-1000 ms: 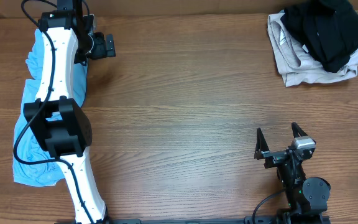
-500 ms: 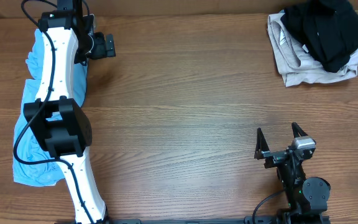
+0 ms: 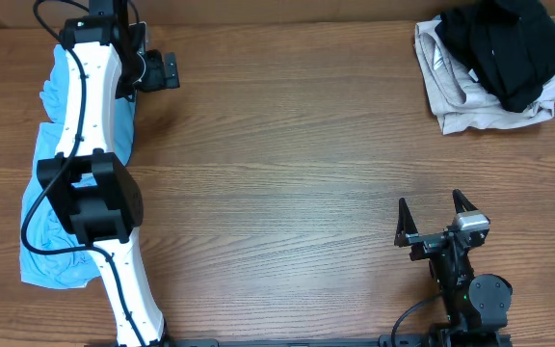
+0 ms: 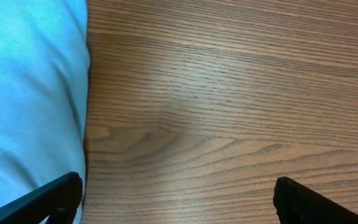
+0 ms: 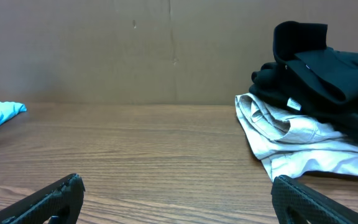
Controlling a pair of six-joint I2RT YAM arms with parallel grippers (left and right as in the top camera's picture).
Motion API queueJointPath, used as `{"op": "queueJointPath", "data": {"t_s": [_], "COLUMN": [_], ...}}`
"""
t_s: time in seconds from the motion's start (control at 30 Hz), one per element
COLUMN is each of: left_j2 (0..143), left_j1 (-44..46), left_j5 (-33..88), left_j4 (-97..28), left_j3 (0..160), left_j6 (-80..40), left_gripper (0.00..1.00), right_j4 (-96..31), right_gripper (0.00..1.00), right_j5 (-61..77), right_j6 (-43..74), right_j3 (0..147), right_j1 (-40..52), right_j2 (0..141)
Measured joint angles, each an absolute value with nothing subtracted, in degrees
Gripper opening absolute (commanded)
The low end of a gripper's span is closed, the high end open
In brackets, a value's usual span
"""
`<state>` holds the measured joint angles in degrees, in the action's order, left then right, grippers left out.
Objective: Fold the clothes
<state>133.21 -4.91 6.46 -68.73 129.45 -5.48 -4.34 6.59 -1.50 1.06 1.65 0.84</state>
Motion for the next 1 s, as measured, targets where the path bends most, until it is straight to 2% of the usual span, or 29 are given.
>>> {"op": "queueJointPath", "data": {"t_s": [0.23, 0.63, 1.0], "left_j2": [130.13, 105.56, 95.79], "left_j1": [-2.74, 4.95, 5.91], "left_j5": [6.26, 6.17, 6.17], "left_j4": [-68.79, -68.73, -68.99], "left_j3": [128.88, 128.97, 129.01], "left_j6": [-5.48, -5.48, -5.48], "left_gripper": [1.0, 1.0, 1.0], "right_j4": [-4.34, -4.32, -4.34], "right_gripper": [1.0, 1.0, 1.0], "right_j5": [6.59, 6.59, 6.57], "right_j6": [-1.5, -1.5, -1.52], "right_j3": [1.06, 1.06, 1.06], "right_j1": [1.65, 1.65, 1.65], "right_j2": [0.84, 0.84, 0.84]}}
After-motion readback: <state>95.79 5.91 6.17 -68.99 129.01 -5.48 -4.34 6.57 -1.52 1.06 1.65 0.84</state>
